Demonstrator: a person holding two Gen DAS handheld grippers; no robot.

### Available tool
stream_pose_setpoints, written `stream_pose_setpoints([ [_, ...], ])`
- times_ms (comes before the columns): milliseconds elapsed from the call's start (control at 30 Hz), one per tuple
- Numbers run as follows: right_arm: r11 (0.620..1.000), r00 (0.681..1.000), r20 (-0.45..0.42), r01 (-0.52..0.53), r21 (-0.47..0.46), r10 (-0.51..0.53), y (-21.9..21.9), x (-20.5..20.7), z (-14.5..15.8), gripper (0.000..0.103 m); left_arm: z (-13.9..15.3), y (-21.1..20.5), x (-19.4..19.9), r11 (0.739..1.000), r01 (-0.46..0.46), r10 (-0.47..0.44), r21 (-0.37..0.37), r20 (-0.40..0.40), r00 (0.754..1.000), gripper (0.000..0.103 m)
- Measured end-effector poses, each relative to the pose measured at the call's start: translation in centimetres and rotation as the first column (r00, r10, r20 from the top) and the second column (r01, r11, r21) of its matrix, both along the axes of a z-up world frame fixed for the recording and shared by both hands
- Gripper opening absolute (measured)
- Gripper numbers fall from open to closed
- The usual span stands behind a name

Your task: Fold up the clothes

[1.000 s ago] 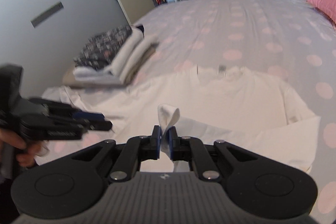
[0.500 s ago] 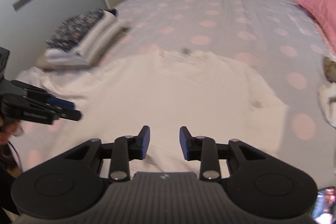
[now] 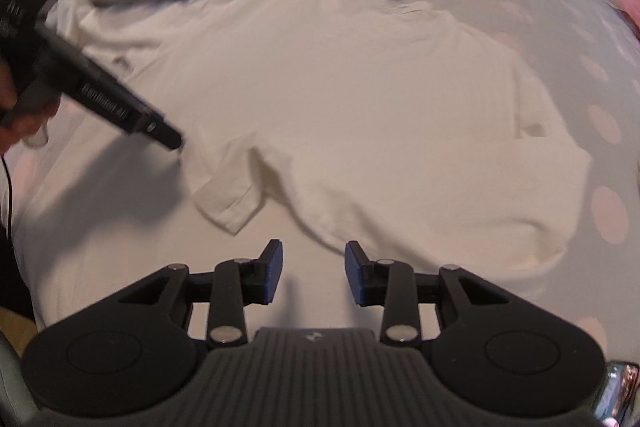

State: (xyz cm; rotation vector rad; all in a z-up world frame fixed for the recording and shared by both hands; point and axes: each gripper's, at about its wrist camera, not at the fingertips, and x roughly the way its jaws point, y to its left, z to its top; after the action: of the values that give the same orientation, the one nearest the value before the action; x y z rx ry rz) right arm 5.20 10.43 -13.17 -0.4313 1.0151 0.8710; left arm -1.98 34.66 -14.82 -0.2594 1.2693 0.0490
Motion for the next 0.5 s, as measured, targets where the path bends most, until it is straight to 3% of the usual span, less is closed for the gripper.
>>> stream_pose_setpoints([
  [100,0.999,0.998,-0.03,-0.048,-0.004,0.047,1.0,-0.7,-0.8,0.04,0.1,-0.5,-0.1,1.0,-0.015,0.014,-0.006,-0.031,0.999,0.037],
  [233,0.996,0.995,-0.053,-0.082,-0.027,0.08,1.9,-1.1,-1.5,0.041,0.7,-2.1,-0.9,0.997,0.001,-0.003,-0.083,-0.033,0.999,0.037],
  [400,0.992,0.994,-0.063,-0.1,-0.083,0.095,2.1,-1.3,-2.2,0.042,1.6,-5.1,-1.0,0.994,0.055,-0.053,-0.095,0.026,0.998,0.037],
  [500,0.991,0.993,-0.077,-0.1,-0.091,0.093,1.9,-1.4,-2.4,0.048,2.0,-6.6,-0.7,0.99,0.084,-0.077,-0.11,0.067,0.995,0.037],
])
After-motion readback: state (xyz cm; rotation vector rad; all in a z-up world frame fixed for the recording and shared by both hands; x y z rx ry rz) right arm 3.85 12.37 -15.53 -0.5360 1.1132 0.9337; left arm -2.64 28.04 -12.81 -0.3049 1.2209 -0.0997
